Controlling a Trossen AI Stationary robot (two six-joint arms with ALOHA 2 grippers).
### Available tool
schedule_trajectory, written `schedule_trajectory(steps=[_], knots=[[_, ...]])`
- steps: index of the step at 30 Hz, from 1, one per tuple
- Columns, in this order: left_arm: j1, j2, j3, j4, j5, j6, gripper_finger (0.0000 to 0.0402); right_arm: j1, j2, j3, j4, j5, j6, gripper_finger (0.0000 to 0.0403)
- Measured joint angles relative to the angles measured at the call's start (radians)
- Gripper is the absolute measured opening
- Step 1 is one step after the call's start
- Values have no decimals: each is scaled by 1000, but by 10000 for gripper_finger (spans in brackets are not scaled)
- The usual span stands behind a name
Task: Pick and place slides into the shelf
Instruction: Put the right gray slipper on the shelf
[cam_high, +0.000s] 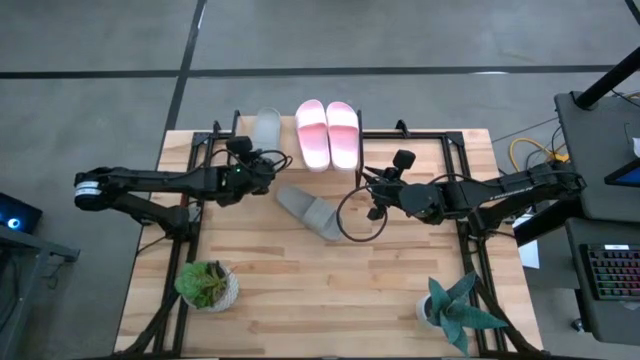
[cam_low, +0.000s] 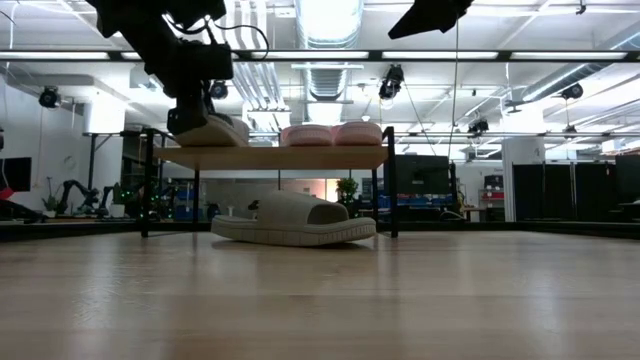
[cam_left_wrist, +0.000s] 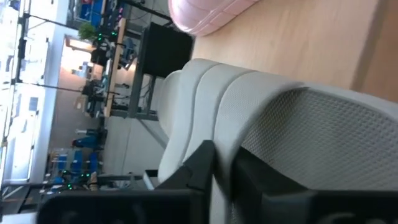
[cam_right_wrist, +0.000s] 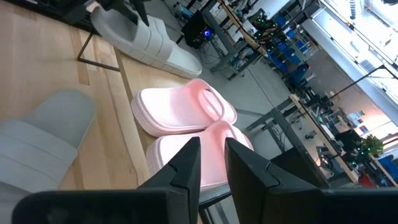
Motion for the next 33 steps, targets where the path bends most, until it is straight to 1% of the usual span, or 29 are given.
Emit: schedule_trajectory(steps=[2, 7, 9, 16, 20, 25, 29, 33], knots=[[0, -6, 0, 0, -12, 0, 8, 0, 0, 0, 0, 0, 1, 64], [0, -10, 0, 0, -76, -4, 3, 0, 0, 0, 0, 0, 0, 64], [0, -13, 0, 0, -104, -9, 3, 0, 0, 0, 0, 0, -2, 63], [0, -27, 0, 0, -130, -12, 1, 0, 0, 0, 0, 0, -2, 61], [0, -28, 0, -1, -179, -13, 1, 0, 0, 0, 0, 0, -2, 61], [0, -28, 0, -1, -187, -13, 0, 0, 0, 0, 0, 0, -6, 61], [0, -28, 0, -3, -248, -12, 0, 0, 0, 0, 0, 0, -5, 61], [-1, -26, 0, -2, -248, -13, 0, 0, 0, 0, 0, 0, -5, 61]])
